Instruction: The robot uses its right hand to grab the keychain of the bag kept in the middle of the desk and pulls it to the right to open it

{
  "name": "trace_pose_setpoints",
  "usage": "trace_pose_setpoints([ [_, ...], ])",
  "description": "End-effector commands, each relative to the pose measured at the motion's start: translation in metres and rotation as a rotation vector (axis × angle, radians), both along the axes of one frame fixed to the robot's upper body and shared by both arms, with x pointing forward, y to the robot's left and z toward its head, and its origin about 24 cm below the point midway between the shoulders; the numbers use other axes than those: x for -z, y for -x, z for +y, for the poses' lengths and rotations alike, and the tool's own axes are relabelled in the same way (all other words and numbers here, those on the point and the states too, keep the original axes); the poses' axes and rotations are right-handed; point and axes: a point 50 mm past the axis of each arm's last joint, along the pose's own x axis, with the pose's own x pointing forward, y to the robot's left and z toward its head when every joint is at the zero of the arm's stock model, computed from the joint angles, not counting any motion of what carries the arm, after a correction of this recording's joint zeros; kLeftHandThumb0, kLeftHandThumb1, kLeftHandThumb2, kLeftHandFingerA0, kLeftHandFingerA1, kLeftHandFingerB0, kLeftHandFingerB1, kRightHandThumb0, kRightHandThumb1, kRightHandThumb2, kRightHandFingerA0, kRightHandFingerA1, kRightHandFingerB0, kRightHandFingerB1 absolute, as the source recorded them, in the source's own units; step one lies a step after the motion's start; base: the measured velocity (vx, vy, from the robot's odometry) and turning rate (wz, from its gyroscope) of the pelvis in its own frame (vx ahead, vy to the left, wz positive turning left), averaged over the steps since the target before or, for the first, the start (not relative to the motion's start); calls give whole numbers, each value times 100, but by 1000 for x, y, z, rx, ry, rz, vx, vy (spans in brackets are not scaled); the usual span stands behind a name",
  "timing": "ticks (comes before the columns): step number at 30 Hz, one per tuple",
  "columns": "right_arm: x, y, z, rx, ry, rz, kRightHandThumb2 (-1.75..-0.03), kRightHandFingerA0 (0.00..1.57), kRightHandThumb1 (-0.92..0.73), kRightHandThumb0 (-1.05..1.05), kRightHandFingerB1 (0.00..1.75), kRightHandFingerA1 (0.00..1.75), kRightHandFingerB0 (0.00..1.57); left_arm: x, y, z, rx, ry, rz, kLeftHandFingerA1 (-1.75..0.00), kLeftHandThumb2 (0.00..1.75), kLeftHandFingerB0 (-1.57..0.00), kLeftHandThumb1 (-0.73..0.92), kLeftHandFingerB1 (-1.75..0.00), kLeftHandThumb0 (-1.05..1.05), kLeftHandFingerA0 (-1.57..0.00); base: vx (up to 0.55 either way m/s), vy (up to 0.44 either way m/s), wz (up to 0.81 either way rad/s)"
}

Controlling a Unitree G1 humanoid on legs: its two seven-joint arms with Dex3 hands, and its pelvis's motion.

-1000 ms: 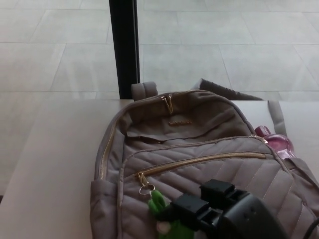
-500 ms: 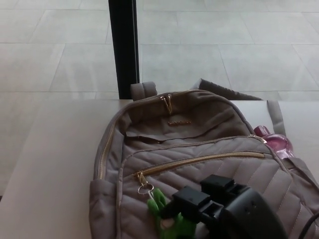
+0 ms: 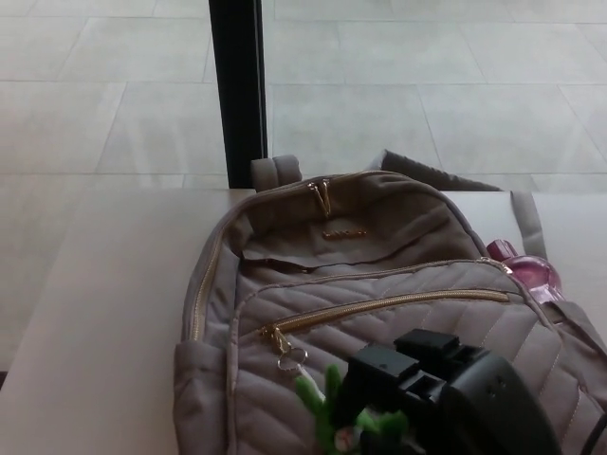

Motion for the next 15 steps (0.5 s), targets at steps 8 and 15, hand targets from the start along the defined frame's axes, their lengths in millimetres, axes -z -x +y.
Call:
trace_pose_setpoints([
  [8,23,-7,-31,73,217,126,-144,125,-38,-51,175,175,99,-4,0,3,62,-18,16,-65,63,-57,78,-46,-63,-66,0,0,0],
  [15,26,-5,-33,56,191,122,-141,119,-40,-53,175,175,88,-4,0,4,88,-33,20,-62,63,-59,76,-48,-65,-67,0,0,0],
])
